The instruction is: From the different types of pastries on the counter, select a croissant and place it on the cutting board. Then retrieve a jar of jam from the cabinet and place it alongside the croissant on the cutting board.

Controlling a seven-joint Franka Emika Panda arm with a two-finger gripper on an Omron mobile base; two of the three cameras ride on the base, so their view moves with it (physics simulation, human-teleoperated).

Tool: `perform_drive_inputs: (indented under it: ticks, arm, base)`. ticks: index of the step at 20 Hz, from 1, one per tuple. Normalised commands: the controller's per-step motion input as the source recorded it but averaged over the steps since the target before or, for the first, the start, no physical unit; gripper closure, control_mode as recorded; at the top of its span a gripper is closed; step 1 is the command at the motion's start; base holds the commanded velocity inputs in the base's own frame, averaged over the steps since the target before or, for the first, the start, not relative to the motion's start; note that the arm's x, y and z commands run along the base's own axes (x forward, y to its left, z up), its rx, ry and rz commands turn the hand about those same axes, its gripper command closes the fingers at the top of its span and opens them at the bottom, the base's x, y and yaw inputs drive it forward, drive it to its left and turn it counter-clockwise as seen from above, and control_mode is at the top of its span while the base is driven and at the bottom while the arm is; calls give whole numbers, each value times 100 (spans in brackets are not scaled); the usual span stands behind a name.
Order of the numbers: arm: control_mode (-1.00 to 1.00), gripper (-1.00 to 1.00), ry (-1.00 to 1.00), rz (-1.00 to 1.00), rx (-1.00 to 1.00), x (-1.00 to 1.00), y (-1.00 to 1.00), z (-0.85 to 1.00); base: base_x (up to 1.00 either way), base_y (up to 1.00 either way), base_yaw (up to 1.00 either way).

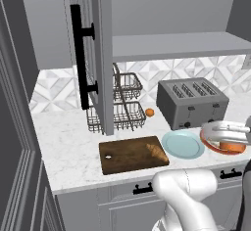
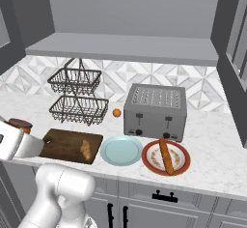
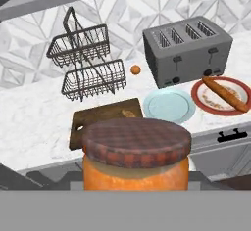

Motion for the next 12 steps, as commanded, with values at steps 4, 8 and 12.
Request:
perform_drive_inputs:
  ticks: [4, 8, 12]
  arm:
    - [-100, 100, 43, 8, 0, -25, 64, -15]
    - [-100, 100, 49, 9, 0, 3, 51, 0]
    - [-100, 100, 22, 16, -9, 13, 56, -52]
  base:
    - [0, 0, 0]
    - [0, 0, 0]
    - [0, 0, 0]
